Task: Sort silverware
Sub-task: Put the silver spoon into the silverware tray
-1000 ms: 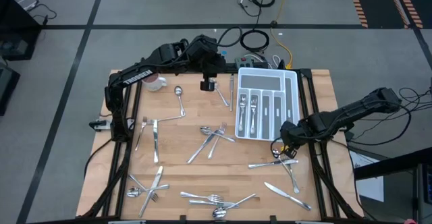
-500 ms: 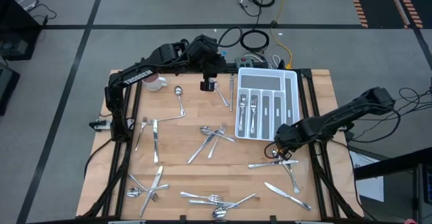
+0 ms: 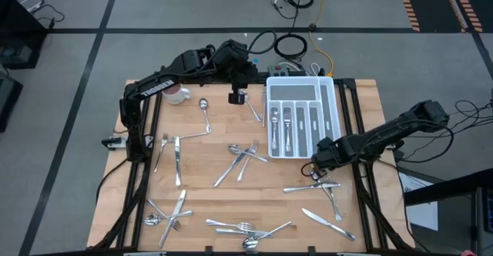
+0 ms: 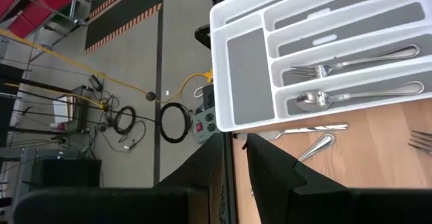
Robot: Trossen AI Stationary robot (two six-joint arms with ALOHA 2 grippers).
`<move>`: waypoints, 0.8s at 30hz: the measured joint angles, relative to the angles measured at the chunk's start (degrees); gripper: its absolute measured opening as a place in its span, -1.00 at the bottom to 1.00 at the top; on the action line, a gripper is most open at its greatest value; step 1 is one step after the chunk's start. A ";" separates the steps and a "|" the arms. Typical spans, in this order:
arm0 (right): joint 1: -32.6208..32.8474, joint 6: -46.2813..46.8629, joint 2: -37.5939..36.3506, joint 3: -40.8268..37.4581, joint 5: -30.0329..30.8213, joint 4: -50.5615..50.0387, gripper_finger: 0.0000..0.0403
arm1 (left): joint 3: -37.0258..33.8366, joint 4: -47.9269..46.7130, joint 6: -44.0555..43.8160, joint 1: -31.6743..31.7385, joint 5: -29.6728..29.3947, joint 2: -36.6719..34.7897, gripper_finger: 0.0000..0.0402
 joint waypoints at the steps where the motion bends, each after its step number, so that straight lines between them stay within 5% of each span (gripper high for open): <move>1: -0.20 0.06 -0.02 0.00 -0.02 0.00 -1.00 | 0.00 0.01 0.01 0.01 0.21 0.00 -0.63; 9: -0.25 2.65 -0.02 0.02 0.57 0.03 -1.00 | 0.00 0.01 0.01 0.02 0.51 0.00 -0.63; 24: -0.33 -6.01 0.00 1.59 -6.29 1.53 -0.99 | 0.00 0.03 0.02 0.12 0.31 0.00 -0.63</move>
